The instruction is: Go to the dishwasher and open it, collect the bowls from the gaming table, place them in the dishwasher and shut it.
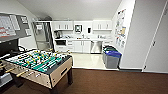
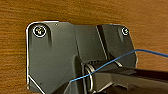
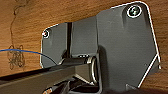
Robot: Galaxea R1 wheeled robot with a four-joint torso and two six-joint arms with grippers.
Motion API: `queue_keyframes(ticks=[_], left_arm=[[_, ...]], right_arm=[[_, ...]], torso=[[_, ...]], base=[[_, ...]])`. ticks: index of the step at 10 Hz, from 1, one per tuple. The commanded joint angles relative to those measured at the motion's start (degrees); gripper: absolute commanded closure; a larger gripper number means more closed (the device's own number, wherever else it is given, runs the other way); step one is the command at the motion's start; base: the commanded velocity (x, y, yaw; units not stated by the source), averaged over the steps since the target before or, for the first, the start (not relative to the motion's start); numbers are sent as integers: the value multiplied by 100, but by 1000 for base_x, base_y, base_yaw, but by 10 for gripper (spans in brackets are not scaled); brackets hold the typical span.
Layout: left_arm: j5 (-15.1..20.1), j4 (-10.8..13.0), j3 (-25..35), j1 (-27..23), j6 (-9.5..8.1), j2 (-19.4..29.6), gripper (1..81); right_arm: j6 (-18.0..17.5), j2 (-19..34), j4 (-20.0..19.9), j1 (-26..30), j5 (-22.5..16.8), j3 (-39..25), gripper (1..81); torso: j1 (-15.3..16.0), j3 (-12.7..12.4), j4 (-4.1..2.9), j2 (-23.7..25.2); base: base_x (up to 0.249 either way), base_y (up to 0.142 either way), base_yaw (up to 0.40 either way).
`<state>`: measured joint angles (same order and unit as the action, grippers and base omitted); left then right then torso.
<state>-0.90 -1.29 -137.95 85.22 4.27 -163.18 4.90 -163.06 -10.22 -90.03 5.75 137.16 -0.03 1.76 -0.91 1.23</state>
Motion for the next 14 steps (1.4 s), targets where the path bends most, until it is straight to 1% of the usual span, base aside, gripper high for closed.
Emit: queue_keyframes(ticks=[1, 5, 14], left_arm=[[301, -29, 66, -370, -5, 31, 10], [301, -29, 66, -370, -5, 13, 10], [301, -29, 66, -361, -5, -4, 10]], right_arm=[[28, 43, -16, 305, -321, -67, 10], [28, 43, -16, 305, -321, -85, 10], [28, 8, -7, 305, -303, -102, 10]], torso=[[3, 0, 0, 0], [6, 0, 0, -5], [8, 0, 0, -5]], base=[[93, 0, 0], [116, 0, 0], [142, 0, 0]])
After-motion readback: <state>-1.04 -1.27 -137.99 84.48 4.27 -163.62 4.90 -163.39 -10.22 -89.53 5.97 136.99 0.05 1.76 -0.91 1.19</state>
